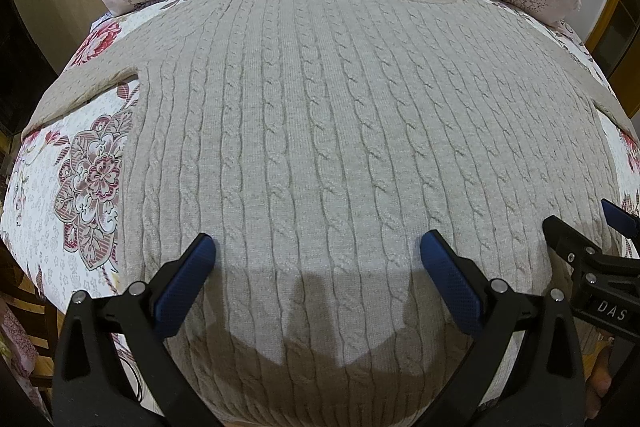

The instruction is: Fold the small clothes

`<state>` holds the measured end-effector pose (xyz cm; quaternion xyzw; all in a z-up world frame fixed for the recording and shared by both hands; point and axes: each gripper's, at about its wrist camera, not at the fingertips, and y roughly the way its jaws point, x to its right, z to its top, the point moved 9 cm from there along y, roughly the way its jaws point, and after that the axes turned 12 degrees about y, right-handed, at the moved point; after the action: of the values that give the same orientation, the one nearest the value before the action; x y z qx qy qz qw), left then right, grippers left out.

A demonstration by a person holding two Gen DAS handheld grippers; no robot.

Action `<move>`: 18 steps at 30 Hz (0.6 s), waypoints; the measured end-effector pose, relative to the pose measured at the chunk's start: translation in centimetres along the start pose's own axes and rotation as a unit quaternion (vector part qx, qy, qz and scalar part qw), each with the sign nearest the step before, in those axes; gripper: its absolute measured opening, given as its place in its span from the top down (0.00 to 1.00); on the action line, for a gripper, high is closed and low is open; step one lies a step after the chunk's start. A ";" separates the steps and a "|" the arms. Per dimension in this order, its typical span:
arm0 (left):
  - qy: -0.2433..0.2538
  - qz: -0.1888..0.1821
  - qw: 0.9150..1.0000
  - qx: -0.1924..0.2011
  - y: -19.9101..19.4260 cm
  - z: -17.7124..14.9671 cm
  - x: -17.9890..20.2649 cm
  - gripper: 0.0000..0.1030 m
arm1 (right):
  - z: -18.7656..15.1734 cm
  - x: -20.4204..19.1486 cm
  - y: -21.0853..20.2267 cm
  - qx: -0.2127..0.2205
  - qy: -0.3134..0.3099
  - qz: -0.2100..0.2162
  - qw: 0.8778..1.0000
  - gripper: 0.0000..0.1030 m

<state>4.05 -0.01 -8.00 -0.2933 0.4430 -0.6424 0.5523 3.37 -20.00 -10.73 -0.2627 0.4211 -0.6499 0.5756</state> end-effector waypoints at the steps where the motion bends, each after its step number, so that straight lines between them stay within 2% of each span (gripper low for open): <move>1: 0.000 0.000 1.000 0.000 0.0 0.0 0.0 0.02 | 0.0 0.0 0.0 0.000 0.000 0.000 1.000 0.01; 18: 0.000 -0.001 1.000 -0.002 0.0 0.1 0.0 0.02 | 0.1 -0.3 -0.1 0.000 -0.004 0.002 1.000 0.01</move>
<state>4.16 -0.02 -7.92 -0.2949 0.4446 -0.6418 0.5509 3.44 -19.77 -10.59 -0.2647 0.4193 -0.6479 0.5783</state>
